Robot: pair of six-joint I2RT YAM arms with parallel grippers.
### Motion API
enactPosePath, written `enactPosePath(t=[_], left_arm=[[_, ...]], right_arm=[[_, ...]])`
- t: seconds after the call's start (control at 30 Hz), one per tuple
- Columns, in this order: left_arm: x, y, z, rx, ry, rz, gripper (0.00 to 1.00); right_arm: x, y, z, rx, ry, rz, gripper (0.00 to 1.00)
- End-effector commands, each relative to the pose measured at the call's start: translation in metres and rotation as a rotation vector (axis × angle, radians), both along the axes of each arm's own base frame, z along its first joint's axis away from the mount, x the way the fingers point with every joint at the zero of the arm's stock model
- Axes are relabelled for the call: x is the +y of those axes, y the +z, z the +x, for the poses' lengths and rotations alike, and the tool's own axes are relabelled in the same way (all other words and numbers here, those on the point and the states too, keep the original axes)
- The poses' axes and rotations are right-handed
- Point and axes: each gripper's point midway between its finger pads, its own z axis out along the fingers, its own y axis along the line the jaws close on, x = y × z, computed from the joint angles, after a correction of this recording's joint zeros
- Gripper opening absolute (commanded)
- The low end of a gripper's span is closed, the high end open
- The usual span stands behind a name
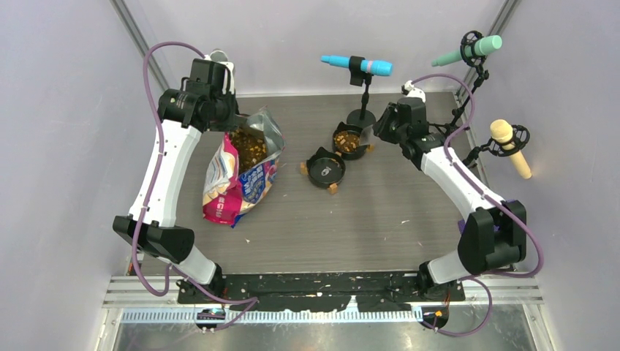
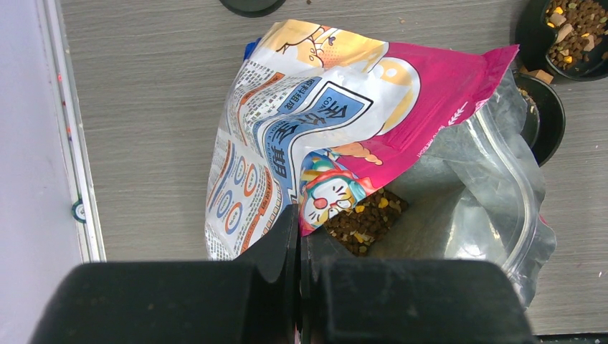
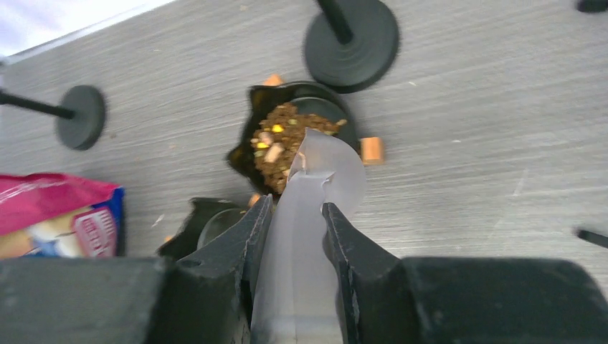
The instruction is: Serve the pet food
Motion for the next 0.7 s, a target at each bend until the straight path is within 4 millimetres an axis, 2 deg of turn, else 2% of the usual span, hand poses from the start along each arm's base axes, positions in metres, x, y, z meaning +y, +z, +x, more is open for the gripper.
enactPosePath(t=[0.0,0.13,0.3,0.57,0.67], left_arm=[[0.0,0.04,-0.007,-0.129,-0.001,-0.055,0.0],[-0.001,0.04,-0.007,-0.134,-0.004,-0.065,0.0],[-0.004,0.039,-0.006,-0.131,-0.011,-0.077,0.0],[-0.009,0.039,-0.006,-0.127,-0.024,-0.098,0.0],[-0.01,0.039,-0.005,-0.127,-0.026,-0.1,0.0]], right_arm=[[0.033,0.108,-0.019,-0.219,0.173,0.126,0.05],[0.062,0.154,-0.044,-0.297,0.334,0.265,0.05],[0.089,0.193,-0.074,-0.369,0.514,0.404,0.05],[0.123,0.22,-0.111,-0.439,0.784,0.57,0.05],[0.143,0.215,-0.128,-0.409,0.907,0.571,0.05]])
